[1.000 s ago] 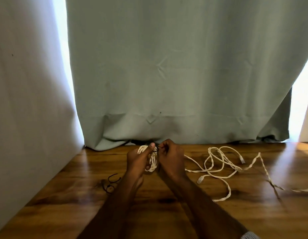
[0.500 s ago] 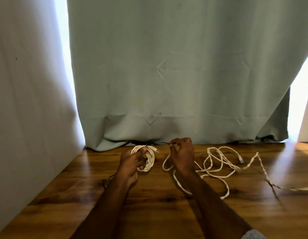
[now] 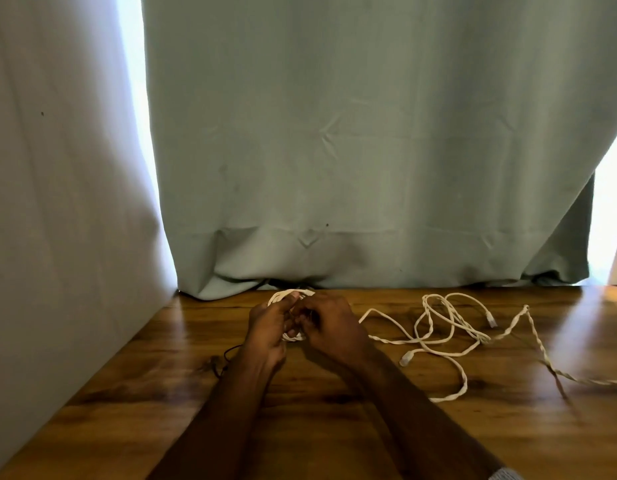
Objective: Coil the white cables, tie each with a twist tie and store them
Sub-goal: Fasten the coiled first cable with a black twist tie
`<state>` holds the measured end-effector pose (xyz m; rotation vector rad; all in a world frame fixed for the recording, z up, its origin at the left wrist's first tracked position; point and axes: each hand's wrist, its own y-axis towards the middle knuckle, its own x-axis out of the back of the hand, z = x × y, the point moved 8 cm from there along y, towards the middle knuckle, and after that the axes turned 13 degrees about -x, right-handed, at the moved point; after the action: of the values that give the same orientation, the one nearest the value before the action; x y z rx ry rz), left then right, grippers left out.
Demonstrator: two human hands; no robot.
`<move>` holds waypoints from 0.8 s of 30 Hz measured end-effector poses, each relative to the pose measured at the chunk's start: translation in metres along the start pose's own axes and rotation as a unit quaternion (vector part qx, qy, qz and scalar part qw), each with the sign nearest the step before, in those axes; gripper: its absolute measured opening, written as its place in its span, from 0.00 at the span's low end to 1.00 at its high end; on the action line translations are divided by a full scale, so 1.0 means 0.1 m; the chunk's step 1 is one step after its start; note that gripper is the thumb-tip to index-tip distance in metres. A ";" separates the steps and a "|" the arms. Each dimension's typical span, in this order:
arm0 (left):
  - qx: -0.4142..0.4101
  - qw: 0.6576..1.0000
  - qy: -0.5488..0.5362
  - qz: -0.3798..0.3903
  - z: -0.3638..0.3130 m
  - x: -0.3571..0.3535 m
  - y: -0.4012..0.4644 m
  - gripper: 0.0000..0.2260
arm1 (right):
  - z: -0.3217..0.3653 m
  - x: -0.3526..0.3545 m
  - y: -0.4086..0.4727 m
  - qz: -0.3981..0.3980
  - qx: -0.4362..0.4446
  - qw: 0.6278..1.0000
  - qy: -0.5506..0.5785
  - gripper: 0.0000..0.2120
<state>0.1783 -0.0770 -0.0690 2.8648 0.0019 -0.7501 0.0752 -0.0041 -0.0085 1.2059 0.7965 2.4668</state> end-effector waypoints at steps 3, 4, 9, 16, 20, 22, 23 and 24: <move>0.002 1.000 -0.002 0.013 -0.01 -0.03 0.00 0.08 | -0.04 0.00 0.03 0.005 0.001 1.000 0.005 0.08; 0.004 1.000 0.000 0.016 -0.01 -0.05 0.00 0.07 | -0.05 0.00 0.04 0.007 0.002 1.000 -0.003 0.09; 0.010 1.000 -0.020 0.019 0.02 -0.10 0.00 0.06 | -0.12 -0.02 0.07 0.025 -0.006 1.000 0.002 0.08; 0.016 0.995 -0.067 -0.072 0.02 0.07 0.06 0.11 | -0.49 0.30 0.12 -0.125 -0.186 0.948 0.228 0.07; 0.007 0.994 -0.022 -0.104 0.05 0.19 0.05 0.09 | -0.60 0.46 0.11 -0.167 -0.213 0.917 0.293 0.07; 0.002 0.996 -0.011 -0.085 0.08 0.16 0.04 0.08 | -0.69 0.51 0.11 -0.171 -0.231 0.893 0.346 0.07; -0.001 0.997 0.001 -0.075 0.10 0.14 0.05 0.09 | -0.70 0.51 0.11 -0.162 -0.236 0.884 0.370 0.08; -0.006 0.998 0.013 -0.063 0.13 0.11 0.04 0.10 | -0.70 0.49 0.12 -0.151 -0.239 0.878 0.387 0.08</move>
<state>0.1814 -0.0842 -0.0849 2.8835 0.1912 -0.7326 -0.0105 -0.0157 -0.0057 -0.1074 0.4238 2.6092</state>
